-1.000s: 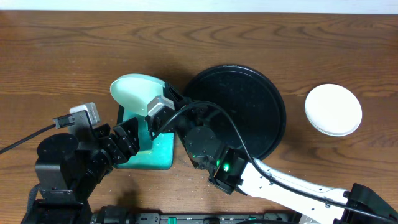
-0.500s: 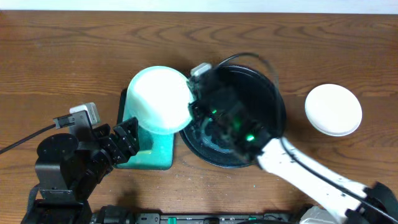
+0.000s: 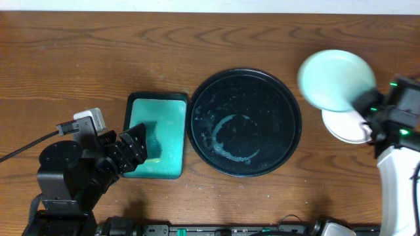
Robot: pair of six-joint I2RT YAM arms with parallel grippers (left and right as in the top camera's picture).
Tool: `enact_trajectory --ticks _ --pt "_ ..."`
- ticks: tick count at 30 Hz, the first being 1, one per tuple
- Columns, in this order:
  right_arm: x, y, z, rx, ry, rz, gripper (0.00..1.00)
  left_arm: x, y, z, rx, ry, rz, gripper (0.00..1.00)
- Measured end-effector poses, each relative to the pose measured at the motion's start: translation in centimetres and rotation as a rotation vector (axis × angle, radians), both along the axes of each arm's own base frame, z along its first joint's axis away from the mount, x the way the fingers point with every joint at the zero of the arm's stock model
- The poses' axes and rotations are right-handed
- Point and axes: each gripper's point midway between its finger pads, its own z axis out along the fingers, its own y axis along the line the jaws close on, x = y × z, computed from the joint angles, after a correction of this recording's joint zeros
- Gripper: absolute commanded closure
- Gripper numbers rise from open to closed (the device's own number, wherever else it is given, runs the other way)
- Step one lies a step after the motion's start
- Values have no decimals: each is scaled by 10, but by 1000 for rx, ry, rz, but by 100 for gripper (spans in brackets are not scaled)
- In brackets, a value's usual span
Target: Clean dirty plates on tray and stack at the side
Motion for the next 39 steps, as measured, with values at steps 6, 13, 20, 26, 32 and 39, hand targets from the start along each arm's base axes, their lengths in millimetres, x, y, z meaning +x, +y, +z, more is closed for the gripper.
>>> enact_trajectory --ticks 6,13,20,26,32,39 --pt "-34 -58 -72 98 206 -193 99 0 0 0 -1 0 0 21" --pt "-41 -48 -106 198 298 -180 26 0 0 0 0 0 0 21" --pt "2 70 17 274 -41 339 20 0 0 0 0 0 0 21" --pt "-40 202 83 207 -169 883 1 0 0 0 0 0 0 21" --pt "-67 241 93 147 -181 1057 1 0 0 0 0 0 0 21" --pt "-61 209 95 -158 -247 987 1 0 0 0 0 -1 0 21"
